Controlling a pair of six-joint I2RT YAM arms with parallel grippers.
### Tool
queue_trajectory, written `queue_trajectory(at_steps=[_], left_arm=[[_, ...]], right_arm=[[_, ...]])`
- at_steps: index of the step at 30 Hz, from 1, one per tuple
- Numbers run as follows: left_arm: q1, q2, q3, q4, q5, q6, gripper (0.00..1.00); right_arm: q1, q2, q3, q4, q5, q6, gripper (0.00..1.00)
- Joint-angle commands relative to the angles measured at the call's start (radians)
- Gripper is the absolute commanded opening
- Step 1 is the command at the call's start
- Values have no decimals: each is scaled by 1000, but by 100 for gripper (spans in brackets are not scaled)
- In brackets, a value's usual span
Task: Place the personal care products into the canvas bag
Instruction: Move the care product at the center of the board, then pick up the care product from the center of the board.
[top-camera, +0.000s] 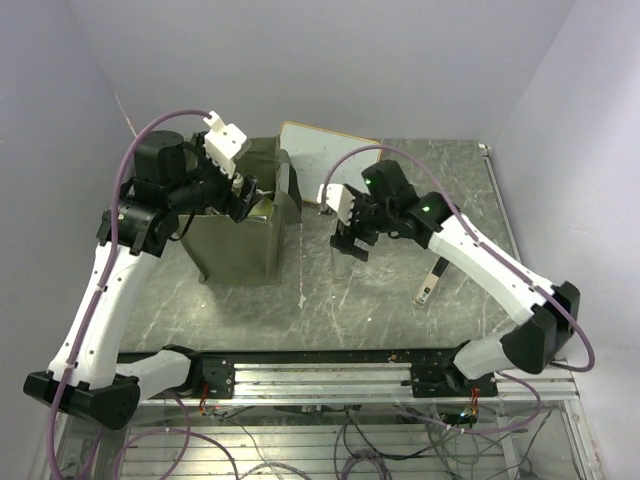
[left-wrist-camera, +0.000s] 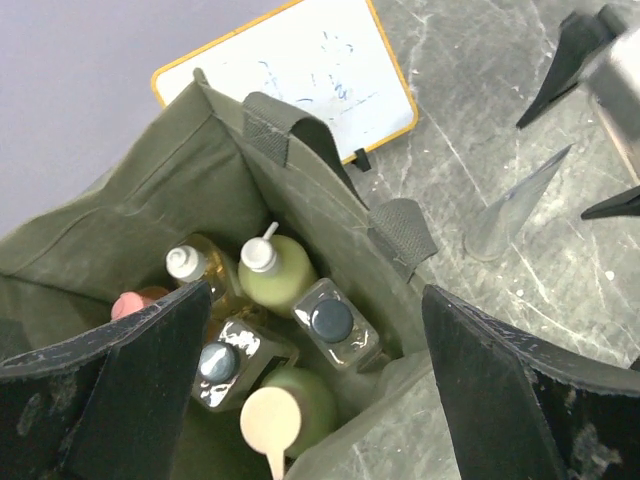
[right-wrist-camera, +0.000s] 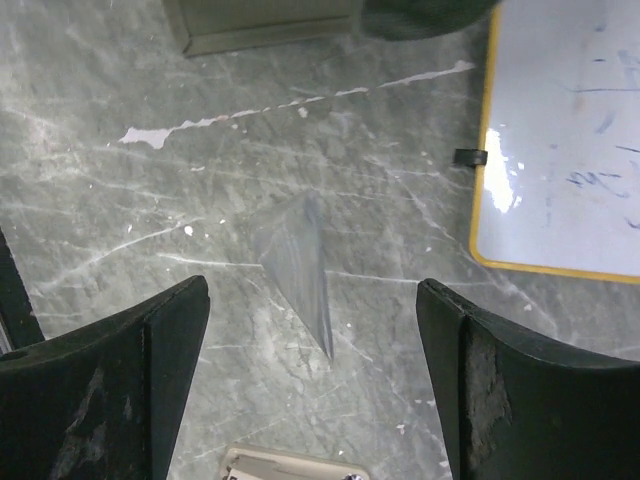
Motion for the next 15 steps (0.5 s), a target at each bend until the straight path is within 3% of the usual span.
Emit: queue_trajectory(at_steps=[1,7,12,15], left_arm=[[-17,56,46,22,98,-1,97],[-163,125,84,1,77,88,96],[-278,259,206,-104,69,186,96],[-347,336,246,-132,52,230,95]], right_arm=[[-81,-114,-23,73,-68,73,84],[-399,-264,-90,214,-250,233,84],[-658,-326,-191,357,-385,388,84],[-744,-329,-225,375,-444,413,84]])
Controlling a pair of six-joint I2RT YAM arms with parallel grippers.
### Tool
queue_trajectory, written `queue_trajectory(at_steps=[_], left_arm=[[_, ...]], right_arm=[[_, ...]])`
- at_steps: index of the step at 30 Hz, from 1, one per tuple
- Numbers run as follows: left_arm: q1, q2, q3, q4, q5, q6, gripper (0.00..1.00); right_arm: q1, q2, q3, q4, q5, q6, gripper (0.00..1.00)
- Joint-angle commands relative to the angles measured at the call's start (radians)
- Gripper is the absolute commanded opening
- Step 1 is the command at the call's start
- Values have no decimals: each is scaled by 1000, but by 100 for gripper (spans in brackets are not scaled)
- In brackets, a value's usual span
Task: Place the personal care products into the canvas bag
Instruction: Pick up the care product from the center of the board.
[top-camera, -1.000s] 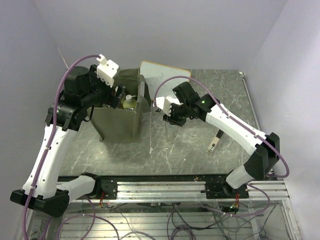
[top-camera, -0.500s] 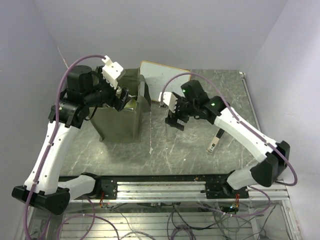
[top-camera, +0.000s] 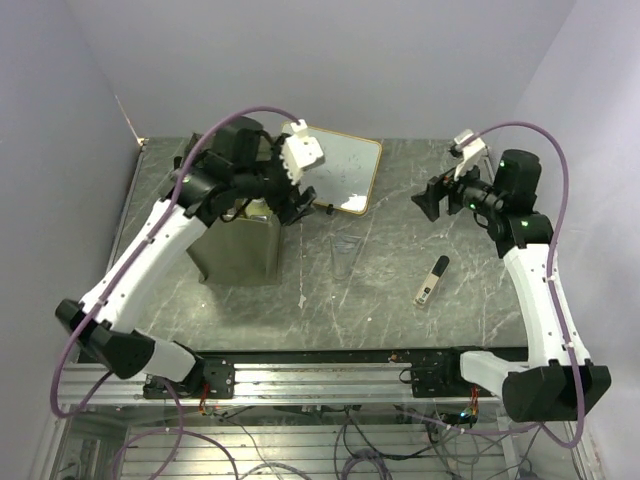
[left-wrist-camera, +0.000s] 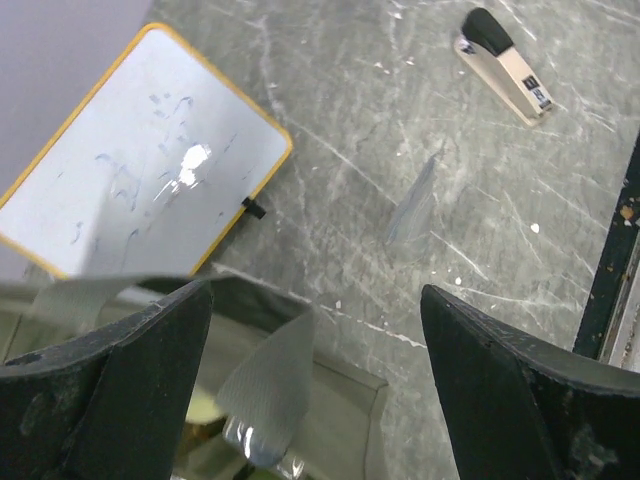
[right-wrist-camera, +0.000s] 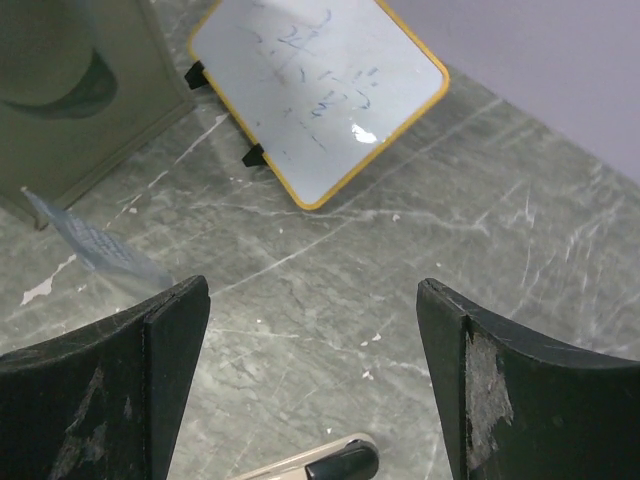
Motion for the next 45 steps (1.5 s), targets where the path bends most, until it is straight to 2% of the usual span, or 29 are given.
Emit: queue_trajectory(at_steps=[1,7,16,25,27,31,35,45], left_arm=[[-84,95,67,-65,-6,104,95],[-197,249,120,-111,-42,168,93],[-243,436,173,-88,-42,179,89],[-247,492,158,-95,-20,198,59],[-249,486,144,-90,-7,200,50],[-249,468,142,-101,6,220,26],[-249,433,145,-116,14,252,9],[-247,306,243,-192,-8,264,7]], right_arm=[[-100,1,-51,85,-141,100,84],[-140,-41,-111,123,-162,94,84],[-160,-66,-156,140,-170,73,84],[-161,-56,-162,128,-214,50,84],[-161,-50,-161,121,-222,44,84],[-161,-47,-162,121,-227,41,85],[-161,-44,-165,123,-224,37,85],[-161,-37,-170,126,-215,29,85]])
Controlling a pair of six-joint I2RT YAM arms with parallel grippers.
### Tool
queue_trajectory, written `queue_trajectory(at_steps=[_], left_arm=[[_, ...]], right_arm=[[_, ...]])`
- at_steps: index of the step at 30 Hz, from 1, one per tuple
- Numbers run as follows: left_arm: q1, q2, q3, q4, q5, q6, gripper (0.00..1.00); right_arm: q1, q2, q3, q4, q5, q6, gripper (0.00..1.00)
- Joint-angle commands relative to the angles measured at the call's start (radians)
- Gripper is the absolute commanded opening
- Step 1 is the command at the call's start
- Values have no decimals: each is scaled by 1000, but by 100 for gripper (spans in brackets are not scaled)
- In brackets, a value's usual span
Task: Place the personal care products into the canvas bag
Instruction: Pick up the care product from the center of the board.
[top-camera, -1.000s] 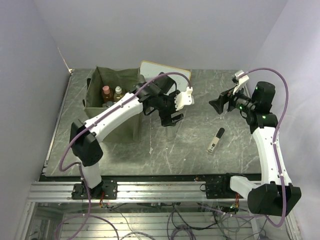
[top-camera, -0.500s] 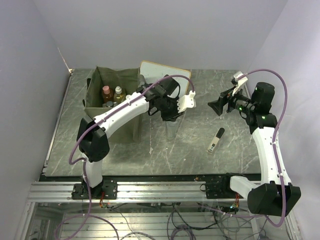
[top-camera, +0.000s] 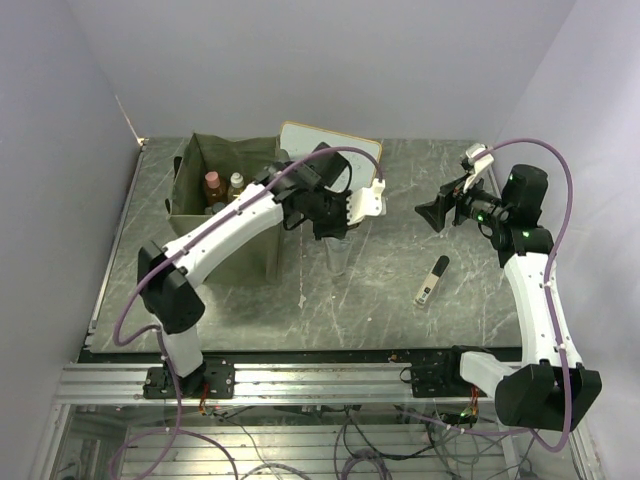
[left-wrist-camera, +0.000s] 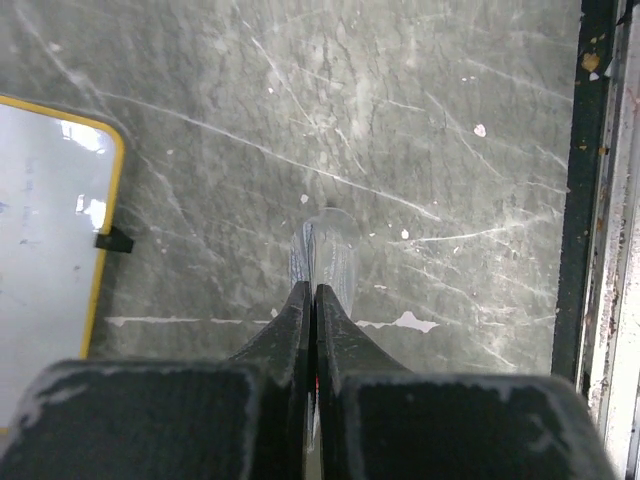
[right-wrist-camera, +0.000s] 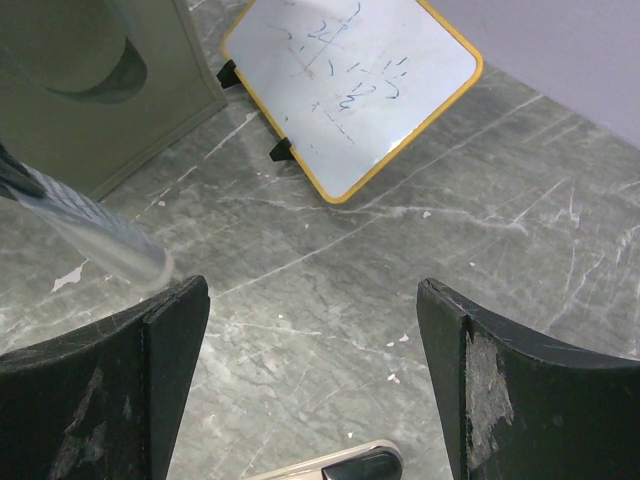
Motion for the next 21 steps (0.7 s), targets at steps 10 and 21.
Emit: queue_trajectory(at_steps=[10,21], left_arm=[[-3,-274,244,12,-125,-79,7],[256,-406,389,159,-145,-398,7]], right_arm=[[-7,27,-10,11,16,-22,85],[-7,25,-12,11,33,-31,85]])
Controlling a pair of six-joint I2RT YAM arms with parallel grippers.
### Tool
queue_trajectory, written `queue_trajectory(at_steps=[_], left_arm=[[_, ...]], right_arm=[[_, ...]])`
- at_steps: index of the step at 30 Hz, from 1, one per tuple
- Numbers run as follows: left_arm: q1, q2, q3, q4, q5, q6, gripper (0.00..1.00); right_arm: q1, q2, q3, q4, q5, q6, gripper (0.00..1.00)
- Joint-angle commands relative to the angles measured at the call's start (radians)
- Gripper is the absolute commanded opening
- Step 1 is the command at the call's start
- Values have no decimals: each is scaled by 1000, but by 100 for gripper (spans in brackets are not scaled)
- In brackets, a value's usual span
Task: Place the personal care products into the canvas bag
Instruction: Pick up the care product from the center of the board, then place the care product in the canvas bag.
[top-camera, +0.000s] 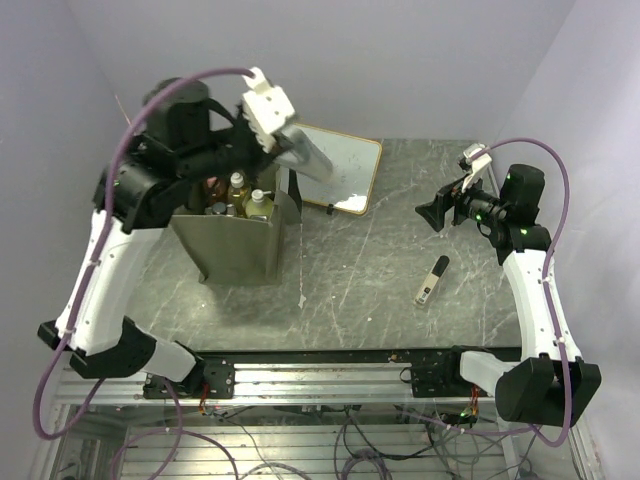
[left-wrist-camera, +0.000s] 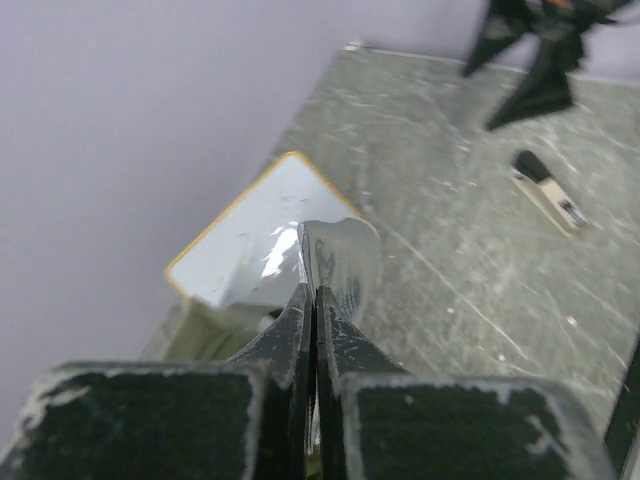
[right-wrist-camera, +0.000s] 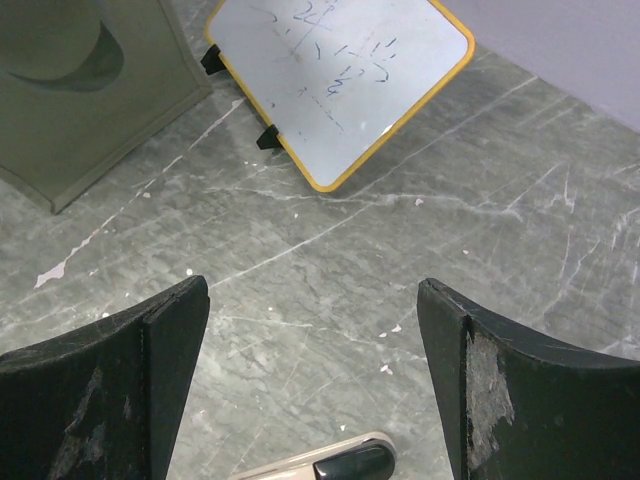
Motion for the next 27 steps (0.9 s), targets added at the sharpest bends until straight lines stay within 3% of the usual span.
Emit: queue_trajectory(at_steps=[1,5,10,27], left_arm=[[156,-65,24,172,-45,-194,7],[270,-116,-48,219,-112,-241,7],[335,-127,-134,240,-168,-268,7],[357,-70,-193,169,-255,-191,7]], right_arm=[[-8,-1,-7,10,8,-14,85],[-7,-3,-7,9,3,-16,85],[-7,-4,-7,7,-2,-21,85],[-5,8,0,-15,-15,-33,86]])
